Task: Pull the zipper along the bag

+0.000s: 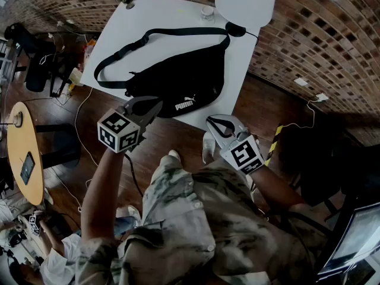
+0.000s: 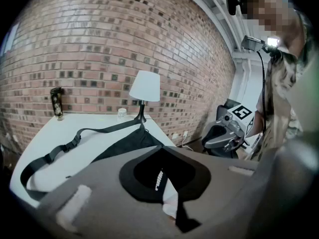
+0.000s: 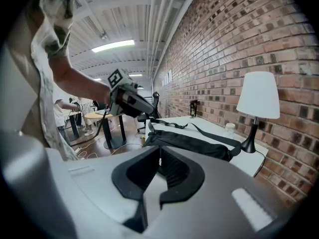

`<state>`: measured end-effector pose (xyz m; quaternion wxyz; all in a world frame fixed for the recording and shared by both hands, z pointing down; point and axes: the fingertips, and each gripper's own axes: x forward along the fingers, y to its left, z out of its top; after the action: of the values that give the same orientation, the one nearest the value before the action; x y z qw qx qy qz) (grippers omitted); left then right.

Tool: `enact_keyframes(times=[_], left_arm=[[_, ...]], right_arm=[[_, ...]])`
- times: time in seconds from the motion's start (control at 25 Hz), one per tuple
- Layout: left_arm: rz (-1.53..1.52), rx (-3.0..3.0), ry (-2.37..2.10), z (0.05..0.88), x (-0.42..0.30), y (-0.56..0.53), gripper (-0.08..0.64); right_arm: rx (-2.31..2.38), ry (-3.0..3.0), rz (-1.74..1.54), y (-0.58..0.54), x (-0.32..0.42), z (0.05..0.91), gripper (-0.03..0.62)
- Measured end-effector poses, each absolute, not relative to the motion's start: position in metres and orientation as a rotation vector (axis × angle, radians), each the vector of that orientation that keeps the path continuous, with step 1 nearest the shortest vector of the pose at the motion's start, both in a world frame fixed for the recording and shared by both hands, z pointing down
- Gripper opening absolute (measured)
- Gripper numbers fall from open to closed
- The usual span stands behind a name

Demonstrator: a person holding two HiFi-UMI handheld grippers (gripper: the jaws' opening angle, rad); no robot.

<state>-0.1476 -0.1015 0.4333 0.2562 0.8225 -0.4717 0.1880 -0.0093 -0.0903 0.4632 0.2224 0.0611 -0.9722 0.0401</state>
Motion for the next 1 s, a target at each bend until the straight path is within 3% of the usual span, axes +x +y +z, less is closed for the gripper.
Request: enact_keyframes(times=[0.36, 1.0], left_arm=[[0.830, 2.279, -0.959, 0.510, -0.159, -0.222, 0.000], [1.107, 2.362, -0.315, 0.605, -0.123, -0.264, 0.000]], right_arm=[[0.302, -2.541, 0.256, -0.129, -0.059, 0.533, 0.061], [0.748, -2.263, 0.387, -0.181, -0.111, 0.602, 0.085]])
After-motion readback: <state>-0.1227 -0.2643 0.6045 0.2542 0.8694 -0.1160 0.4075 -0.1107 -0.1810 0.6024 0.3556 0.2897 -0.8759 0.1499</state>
